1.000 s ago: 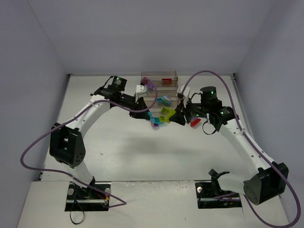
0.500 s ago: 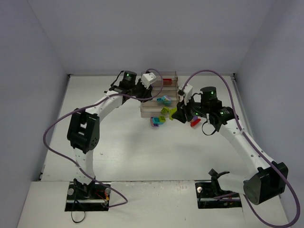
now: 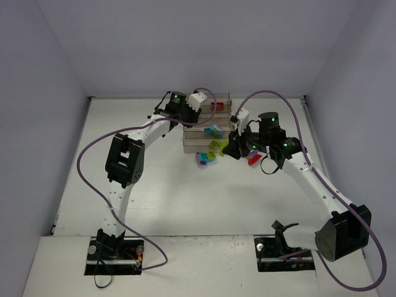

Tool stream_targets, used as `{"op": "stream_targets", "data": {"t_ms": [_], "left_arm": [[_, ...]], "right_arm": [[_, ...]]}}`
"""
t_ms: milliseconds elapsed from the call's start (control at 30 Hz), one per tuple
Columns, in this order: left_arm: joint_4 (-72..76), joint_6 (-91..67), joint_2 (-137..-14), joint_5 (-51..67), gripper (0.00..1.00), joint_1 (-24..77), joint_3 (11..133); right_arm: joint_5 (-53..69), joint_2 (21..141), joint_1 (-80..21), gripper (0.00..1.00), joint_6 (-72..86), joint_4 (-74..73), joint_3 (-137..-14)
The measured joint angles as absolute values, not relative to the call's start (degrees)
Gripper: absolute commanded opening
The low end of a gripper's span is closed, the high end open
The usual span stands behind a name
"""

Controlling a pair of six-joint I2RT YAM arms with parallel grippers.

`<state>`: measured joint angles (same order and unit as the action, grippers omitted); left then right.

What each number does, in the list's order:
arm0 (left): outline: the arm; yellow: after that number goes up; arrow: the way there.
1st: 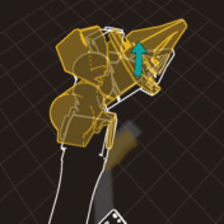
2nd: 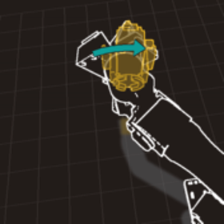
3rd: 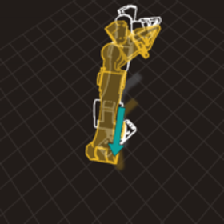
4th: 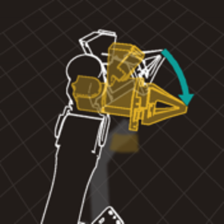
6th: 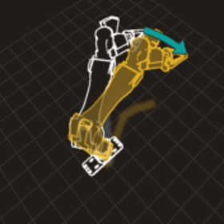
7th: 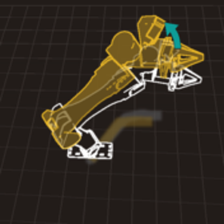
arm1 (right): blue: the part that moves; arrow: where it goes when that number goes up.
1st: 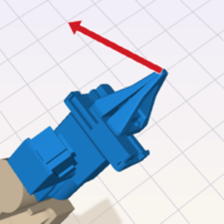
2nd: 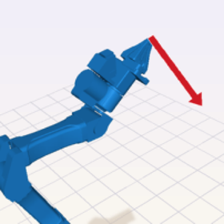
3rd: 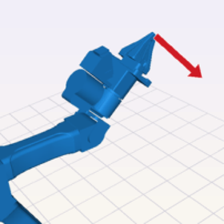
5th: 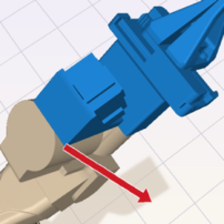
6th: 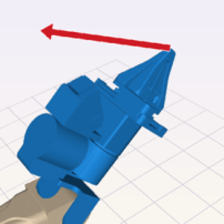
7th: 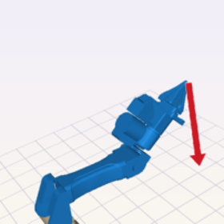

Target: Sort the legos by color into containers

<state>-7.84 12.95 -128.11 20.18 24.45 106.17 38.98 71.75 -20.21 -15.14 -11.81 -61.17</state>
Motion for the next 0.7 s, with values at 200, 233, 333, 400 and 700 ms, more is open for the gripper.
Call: {"op": "stream_targets", "data": {"t_ms": [200,233,333,400,700], "left_arm": [[-8.3,11.4,-128.7,19.8,0.44,24.4,106.2],[-8.4,11.1,-128.7,19.8,0.45,24.4,106.3],[-8.8,10.1,-128.7,19.9,0.52,24.6,106.7],[-8.8,9.1,-128.7,19.9,0.55,24.6,107.1],[-11.2,-0.8,-122.4,12.9,0.65,25.1,104.7]], "right_arm": [[39.0,73.9,-20.2,0.0,-14.6,-10.5,-61.2],[38.9,74.4,-20.2,0.0,-14.5,-10.2,-61.2],[38.9,76.2,-20.2,0.0,-14.2,-9.5,-61.2],[38.7,77.4,-20.2,0.0,-13.8,-8.9,-61.2],[35.1,85.4,-19.9,0.0,-6.6,-1.1,-65.4]]}}
